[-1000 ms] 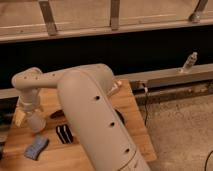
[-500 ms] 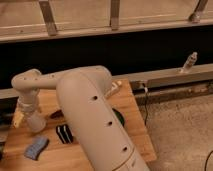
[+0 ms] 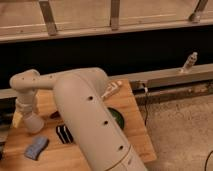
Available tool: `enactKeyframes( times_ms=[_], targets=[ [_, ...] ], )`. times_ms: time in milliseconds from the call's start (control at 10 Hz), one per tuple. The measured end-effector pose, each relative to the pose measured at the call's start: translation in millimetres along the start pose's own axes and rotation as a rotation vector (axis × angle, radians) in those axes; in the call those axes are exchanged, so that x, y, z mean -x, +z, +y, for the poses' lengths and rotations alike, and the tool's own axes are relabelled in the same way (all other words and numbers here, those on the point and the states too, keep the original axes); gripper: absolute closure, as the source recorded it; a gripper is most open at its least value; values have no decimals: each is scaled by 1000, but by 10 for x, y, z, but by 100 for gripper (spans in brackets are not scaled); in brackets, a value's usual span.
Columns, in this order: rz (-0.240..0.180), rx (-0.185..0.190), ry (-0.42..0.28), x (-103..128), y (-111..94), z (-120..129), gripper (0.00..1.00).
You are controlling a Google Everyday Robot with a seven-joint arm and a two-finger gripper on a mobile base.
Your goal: Place the ceramic cup over the eraser
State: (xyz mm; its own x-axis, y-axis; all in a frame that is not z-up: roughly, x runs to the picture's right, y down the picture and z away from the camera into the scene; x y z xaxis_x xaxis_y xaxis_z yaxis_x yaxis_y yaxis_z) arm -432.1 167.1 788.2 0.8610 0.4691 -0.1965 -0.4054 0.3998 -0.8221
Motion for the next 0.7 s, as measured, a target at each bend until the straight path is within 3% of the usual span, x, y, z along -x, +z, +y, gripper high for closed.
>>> enactKeyframes(
  times_ms=[500, 700],
  targets=[
    [8, -9, 0, -40, -46, -4, 94],
    [3, -26, -6, -33, -157, 6, 100]
  ],
)
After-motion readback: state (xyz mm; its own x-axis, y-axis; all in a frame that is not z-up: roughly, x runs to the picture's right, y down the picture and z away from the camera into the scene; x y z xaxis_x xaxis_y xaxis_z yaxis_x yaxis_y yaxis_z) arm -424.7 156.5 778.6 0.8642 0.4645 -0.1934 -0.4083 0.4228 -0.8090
